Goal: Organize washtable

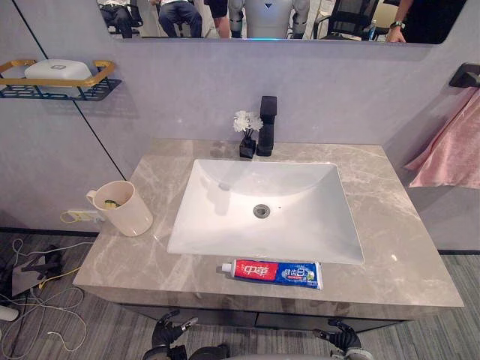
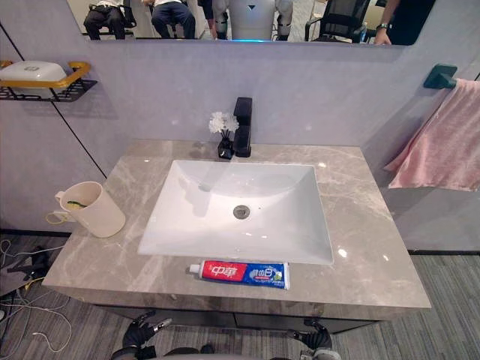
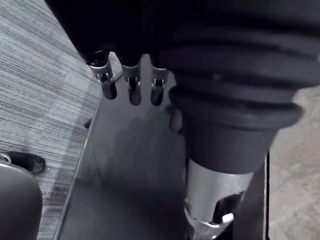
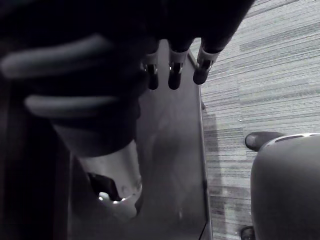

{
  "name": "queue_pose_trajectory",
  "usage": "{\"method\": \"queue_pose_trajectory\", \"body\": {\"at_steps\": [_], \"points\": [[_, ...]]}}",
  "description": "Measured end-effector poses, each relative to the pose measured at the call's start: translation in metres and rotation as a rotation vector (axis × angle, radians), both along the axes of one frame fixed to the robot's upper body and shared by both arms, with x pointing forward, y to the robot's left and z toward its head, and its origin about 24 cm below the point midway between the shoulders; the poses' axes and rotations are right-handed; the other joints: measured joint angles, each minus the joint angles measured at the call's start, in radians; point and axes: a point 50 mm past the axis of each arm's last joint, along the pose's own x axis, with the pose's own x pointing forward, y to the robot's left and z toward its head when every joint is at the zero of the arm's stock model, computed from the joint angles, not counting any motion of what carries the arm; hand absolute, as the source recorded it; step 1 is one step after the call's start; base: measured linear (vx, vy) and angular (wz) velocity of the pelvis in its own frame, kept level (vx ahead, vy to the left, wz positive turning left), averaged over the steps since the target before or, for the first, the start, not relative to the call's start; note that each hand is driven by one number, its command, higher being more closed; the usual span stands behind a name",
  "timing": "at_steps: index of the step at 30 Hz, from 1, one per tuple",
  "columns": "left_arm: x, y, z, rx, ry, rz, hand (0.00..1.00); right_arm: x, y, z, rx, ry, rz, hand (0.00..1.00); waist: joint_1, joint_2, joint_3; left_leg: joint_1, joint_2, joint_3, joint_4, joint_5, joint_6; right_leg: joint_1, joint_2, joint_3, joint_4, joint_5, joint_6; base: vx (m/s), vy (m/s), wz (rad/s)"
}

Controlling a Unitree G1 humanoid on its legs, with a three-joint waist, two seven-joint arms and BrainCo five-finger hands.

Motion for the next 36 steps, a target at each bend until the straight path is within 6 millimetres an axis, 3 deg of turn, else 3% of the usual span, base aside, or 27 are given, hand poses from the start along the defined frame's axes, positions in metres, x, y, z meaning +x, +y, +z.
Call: {"method": "queue_pose_trajectory", "body": {"at_steps": [11, 18, 21, 24, 28, 31, 36], "points": [[-0.007, -0.001, -0.006, -0.025, 0.044, 0.028, 0.0, -0.011, -0.005, -0.005, 0.059, 0.02, -0.152, 0.0, -0.003, 0.01, -0.019, 0.027, -0.004, -0.006, -0.094, 0.043, -0.001, 0.003, 0.001, -0.014, -0.034, 0.012, 0.0, 0.0, -0.005, 0.02], [-0.015, 0.007, -0.01, -0.03, 0.078, 0.079, 0.0, -0.017, -0.011, -0.006, 0.079, 0.023, -0.247, 0.0, -0.003, 0.001, -0.018, 0.036, -0.014, -0.037, -0.142, 0.068, 0.0, 0.019, -0.005, -0.058, -0.052, 0.013, 0.003, 0.02, -0.014, 0.15], [-0.024, 0.02, -0.01, -0.03, 0.093, 0.158, 0.0, -0.017, -0.016, -0.006, 0.074, 0.025, -0.26, 0.0, -0.004, 0.0, -0.017, 0.036, -0.018, -0.043, -0.142, 0.069, 0.001, 0.024, -0.009, -0.067, -0.053, 0.013, 0.003, -0.01, -0.003, 0.08], [-0.03, 0.053, -0.002, 0.031, 0.072, 0.275, 0.0, -0.021, -0.024, -0.006, 0.058, 0.041, -0.266, 0.0, -0.004, 0.003, -0.015, 0.036, -0.027, -0.073, -0.142, 0.075, 0.005, 0.041, -0.015, -0.099, -0.057, 0.011, 0.005, -0.04, -0.012, 0.27], [-0.034, 0.106, 0.02, 0.155, 0.008, 0.396, 0.0, -0.023, -0.033, -0.004, 0.045, 0.046, -0.255, 0.0, -0.001, 0.01, -0.011, 0.033, -0.03, -0.093, -0.161, 0.091, 0.006, 0.041, -0.017, -0.123, -0.055, 0.01, 0.007, -0.06, -0.014, 0.2], [-0.031, 0.142, 0.05, 0.269, -0.117, 0.497, 0.0, -0.026, -0.037, -0.004, 0.035, 0.053, -0.255, 0.0, 0.002, 0.013, -0.01, 0.022, -0.032, -0.118, -0.161, 0.096, 0.006, 0.041, -0.02, -0.15, -0.055, 0.009, 0.009, -0.06, -0.019, 0.24], [0.006, 0.174, 0.125, 0.46, -0.463, 0.525, 0.0, -0.046, -0.043, -0.005, 0.017, 0.09, -0.286, 0.0, 0.048, 0.022, -0.002, 0.003, -0.038, -0.164, -0.155, 0.101, 0.005, 0.055, -0.024, -0.203, -0.064, 0.006, 0.014, -0.01, -0.029, 0.3]]}}
